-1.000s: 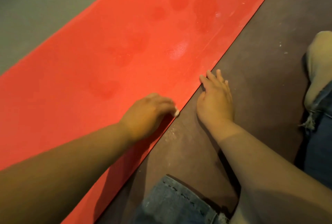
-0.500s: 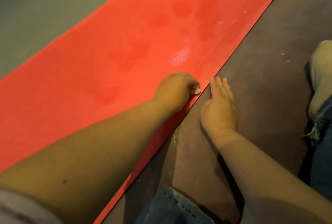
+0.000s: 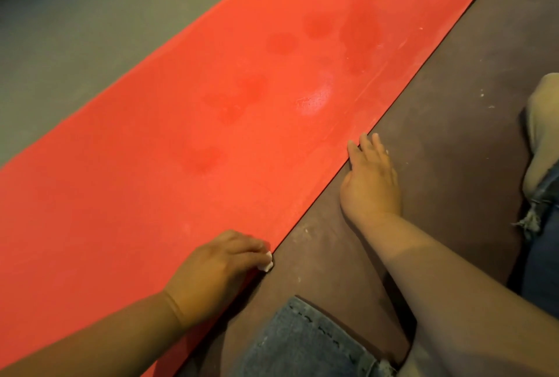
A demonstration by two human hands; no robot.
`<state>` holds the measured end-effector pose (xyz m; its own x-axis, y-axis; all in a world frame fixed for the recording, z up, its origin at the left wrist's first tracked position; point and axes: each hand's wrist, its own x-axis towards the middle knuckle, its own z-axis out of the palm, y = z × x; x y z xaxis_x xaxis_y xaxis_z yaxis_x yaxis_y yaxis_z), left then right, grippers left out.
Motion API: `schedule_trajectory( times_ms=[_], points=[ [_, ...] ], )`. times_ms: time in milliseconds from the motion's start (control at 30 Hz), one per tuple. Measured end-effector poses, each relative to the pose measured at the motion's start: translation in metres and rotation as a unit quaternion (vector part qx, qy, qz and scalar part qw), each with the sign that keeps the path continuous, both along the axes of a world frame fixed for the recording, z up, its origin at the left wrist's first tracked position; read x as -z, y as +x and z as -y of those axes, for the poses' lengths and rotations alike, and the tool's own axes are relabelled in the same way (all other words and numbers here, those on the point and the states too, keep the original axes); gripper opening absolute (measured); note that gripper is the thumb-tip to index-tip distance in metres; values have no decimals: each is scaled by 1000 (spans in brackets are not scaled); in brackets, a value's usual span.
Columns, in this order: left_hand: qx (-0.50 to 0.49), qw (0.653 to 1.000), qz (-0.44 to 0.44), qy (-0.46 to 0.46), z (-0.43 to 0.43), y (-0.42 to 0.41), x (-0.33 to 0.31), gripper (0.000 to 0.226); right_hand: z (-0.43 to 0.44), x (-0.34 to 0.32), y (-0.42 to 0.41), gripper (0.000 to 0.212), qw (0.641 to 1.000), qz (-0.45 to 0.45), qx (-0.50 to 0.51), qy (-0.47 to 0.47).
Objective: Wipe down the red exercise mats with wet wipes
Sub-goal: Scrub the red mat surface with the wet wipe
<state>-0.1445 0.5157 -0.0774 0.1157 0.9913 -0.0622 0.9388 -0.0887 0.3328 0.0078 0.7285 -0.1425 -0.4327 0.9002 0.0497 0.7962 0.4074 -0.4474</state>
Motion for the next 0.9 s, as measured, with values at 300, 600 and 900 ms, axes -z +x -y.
schedule_trajectory(
  times_ms=[300,600,900],
  points=[
    [-142,987,43,60,-179,14,15,19,-6,7,-1,59,1000,-24,12,13],
    [-22,1000,-12,17,-65,0,5,34,-2,3,-4,60,1000,-21,-2,11],
    [-163,986,-22,30,25,-56,13,29,39,-4,-36,56,992,-11,-123,7]
  ],
)
